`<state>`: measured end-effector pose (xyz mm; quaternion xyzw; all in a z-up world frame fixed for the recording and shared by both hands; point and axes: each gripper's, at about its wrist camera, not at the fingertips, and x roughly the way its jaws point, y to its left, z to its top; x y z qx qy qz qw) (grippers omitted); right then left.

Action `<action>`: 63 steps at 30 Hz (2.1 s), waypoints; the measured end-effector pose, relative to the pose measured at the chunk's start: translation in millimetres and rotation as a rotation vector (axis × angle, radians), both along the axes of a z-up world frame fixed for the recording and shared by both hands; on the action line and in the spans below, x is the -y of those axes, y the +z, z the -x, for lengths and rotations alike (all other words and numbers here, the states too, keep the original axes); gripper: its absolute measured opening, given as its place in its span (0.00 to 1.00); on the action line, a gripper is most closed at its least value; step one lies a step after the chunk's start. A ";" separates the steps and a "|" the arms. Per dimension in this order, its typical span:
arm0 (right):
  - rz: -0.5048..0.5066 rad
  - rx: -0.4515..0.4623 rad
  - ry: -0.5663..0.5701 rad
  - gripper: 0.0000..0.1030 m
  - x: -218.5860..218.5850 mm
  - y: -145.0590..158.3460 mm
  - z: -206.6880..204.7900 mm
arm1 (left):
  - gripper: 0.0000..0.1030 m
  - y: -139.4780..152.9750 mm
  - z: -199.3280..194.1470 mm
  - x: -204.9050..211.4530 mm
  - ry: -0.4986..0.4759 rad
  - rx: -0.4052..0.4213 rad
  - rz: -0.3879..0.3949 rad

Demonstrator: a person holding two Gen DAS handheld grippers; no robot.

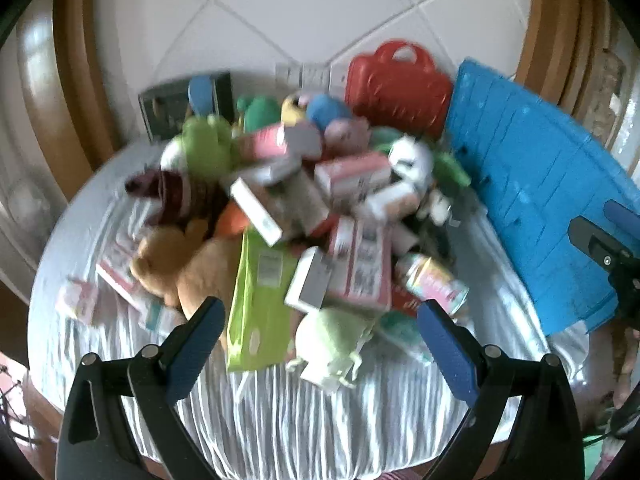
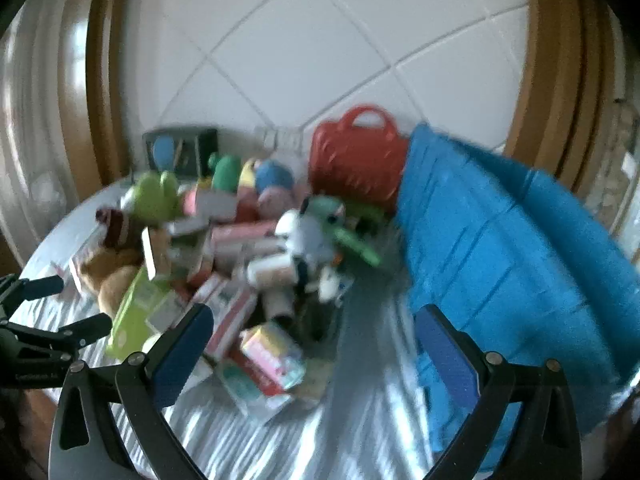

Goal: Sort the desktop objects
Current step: 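Move both tools back over the heap on the sheet, then grasp the green plush ball with the left tool while the right tool grasps a pastel tissue pack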

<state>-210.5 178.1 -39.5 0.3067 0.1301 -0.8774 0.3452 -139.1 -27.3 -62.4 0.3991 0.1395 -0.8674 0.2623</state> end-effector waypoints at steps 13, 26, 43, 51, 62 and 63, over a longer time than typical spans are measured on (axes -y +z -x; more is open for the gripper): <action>-0.165 0.208 0.146 1.00 45.7 -118.8 51.8 | 0.86 -103.7 40.1 9.8 0.131 0.158 -0.177; -0.219 0.329 0.256 1.00 80.2 -175.2 70.2 | 0.74 -147.2 62.6 17.9 0.209 0.264 -0.204; -0.295 0.311 0.233 0.50 104.2 -193.4 61.7 | 0.56 -136.2 59.8 5.1 0.164 0.226 -0.164; -0.210 0.289 0.238 0.47 82.2 -155.0 52.3 | 0.56 -95.9 47.9 -5.8 0.155 0.157 -0.086; -0.008 0.142 0.281 0.47 64.1 -45.1 25.4 | 0.57 -21.8 46.3 -17.1 0.129 0.032 0.050; 0.008 0.129 0.282 0.47 62.8 -34.0 21.2 | 0.57 -15.8 46.9 -18.0 0.125 0.020 0.062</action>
